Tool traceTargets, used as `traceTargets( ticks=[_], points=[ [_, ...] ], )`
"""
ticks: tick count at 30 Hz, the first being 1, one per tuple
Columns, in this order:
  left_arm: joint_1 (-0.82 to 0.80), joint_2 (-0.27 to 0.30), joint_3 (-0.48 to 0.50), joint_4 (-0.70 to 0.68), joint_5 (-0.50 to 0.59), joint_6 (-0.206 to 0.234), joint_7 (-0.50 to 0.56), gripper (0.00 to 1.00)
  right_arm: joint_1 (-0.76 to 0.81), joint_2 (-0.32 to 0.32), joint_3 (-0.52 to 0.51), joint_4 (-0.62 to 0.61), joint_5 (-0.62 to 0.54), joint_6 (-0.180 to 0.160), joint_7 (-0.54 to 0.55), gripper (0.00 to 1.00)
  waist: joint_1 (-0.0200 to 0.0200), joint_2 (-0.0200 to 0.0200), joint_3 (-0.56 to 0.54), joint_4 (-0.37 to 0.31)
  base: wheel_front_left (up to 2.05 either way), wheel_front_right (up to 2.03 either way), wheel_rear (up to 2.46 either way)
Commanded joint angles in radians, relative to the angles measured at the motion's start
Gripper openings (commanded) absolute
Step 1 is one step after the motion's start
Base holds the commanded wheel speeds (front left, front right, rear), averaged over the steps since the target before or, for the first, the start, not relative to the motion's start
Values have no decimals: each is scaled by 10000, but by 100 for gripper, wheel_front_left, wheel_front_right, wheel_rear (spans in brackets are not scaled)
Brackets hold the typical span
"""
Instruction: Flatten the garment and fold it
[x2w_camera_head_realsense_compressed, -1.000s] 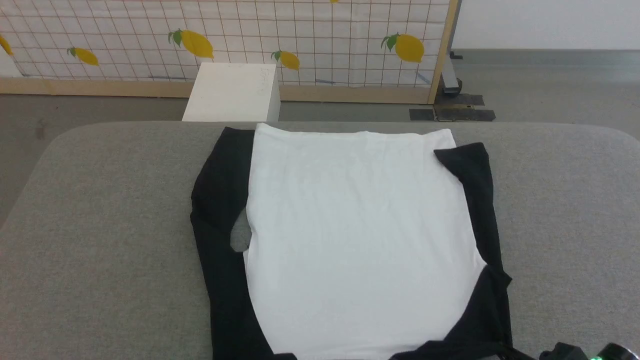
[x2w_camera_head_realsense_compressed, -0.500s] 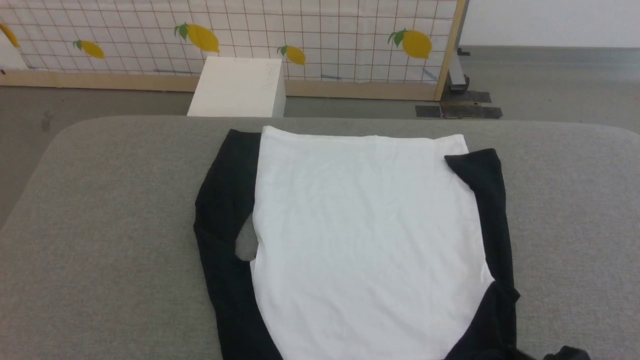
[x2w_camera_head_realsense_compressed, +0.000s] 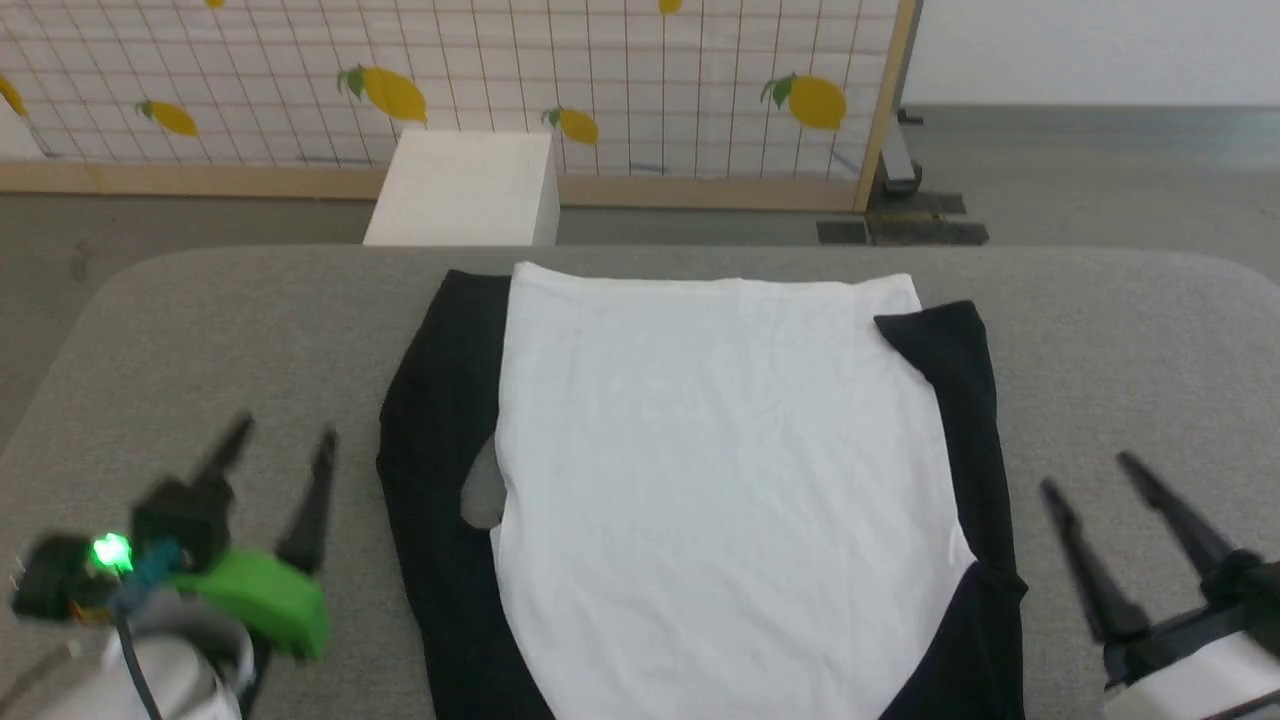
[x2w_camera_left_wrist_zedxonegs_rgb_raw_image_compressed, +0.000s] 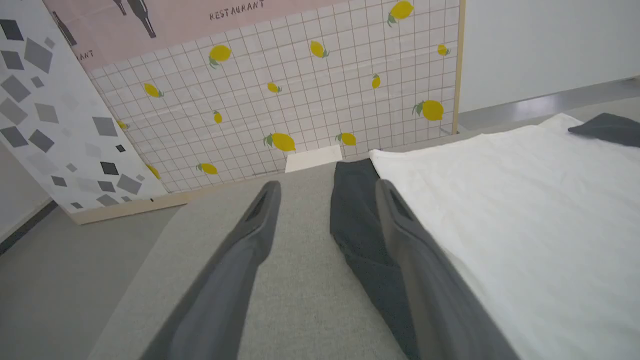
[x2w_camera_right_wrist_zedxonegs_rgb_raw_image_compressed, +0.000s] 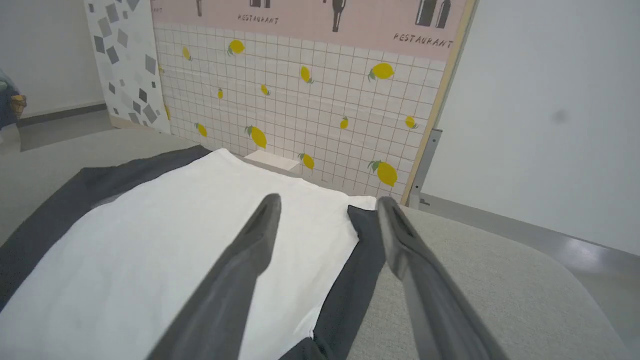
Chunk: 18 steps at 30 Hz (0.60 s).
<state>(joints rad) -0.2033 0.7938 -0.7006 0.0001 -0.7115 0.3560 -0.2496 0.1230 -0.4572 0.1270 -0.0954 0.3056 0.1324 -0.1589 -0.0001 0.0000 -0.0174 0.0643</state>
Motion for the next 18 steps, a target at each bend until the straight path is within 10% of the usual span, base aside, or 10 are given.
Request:
traceTargets(
  ticks=[1,11,18],
  points=[
    [-745,-7,256,161,160,-65,-74,100,-142,495,-455,-279,-89,-17,-208,100,1,0,554,-225,0,0,0],
    [-5503,-604,968,2222,270,-1025,1170,100,-1260,3013,-1936,-2002,-825,-17,-1016,100,1,0,3144,-1152,0,0,0],
    [-8403,-876,129,4367,777,-2363,3342,100,-1690,3644,-2028,-2831,-999,-17,-1026,100,1,0,4578,-1692,0,0,0]
  ],
)
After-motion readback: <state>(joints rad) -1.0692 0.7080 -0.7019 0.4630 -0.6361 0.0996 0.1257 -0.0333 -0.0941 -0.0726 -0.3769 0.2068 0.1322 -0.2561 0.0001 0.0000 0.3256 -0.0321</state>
